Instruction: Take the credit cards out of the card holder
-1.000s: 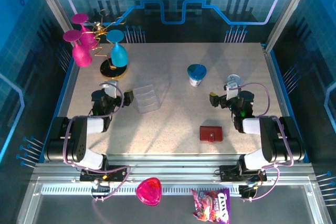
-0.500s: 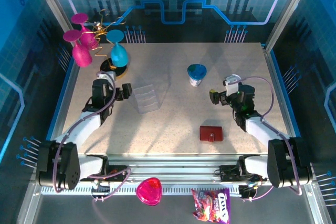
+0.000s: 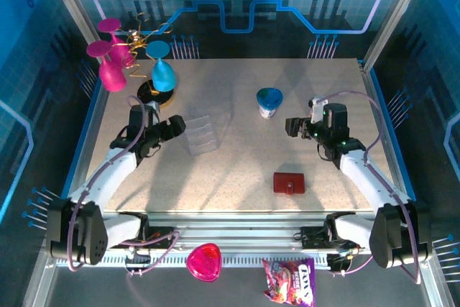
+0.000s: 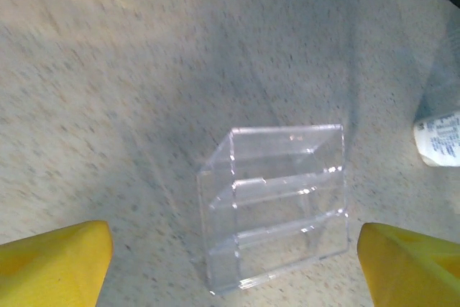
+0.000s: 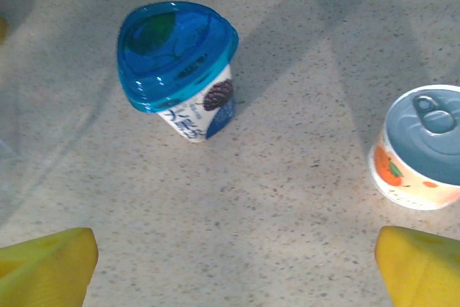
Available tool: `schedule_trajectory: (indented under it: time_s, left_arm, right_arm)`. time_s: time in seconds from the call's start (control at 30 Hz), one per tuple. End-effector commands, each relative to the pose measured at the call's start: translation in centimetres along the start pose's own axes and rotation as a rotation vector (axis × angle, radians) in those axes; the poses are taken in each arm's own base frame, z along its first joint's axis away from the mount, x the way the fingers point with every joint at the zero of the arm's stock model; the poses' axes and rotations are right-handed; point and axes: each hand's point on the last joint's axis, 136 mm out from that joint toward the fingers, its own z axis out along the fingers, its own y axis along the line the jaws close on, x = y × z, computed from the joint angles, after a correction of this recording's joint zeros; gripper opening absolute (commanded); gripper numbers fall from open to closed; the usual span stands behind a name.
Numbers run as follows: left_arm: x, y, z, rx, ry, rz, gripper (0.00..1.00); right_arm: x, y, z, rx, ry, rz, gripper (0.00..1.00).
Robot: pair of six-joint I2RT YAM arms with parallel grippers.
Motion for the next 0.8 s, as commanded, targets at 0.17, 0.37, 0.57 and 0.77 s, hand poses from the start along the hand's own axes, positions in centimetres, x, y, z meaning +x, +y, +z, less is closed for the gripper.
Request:
schedule_trajectory:
  time_s: [0.17, 0.37, 0.57, 0.77]
  left_arm:
    - [2.0, -2.8, 3.3, 0.158, 0.176, -0.101, 0.90]
    - [2.2, -2.4, 5.1, 0.146, 0.202, -0.082, 0.90]
    - [2.2, -3.7, 7.0, 0.204, 0.234, -0.032, 0.90]
    - [2.3, -5.3, 8.6, 0.237, 0.248, 0.027, 0.90]
  right_arm:
    - [2.1, 2.5, -0.4, -0.131, 0.132, 0.146, 1.00]
    - [2.8, 3.1, -0.5, -0.171, 0.166, 0.157, 1.00]
    - [2.9, 3.2, -1.1, -0.175, 0.161, 0.143, 1.00]
    - [2.7, 3.5, -1.4, -0.213, 0.142, 0.178, 1.00]
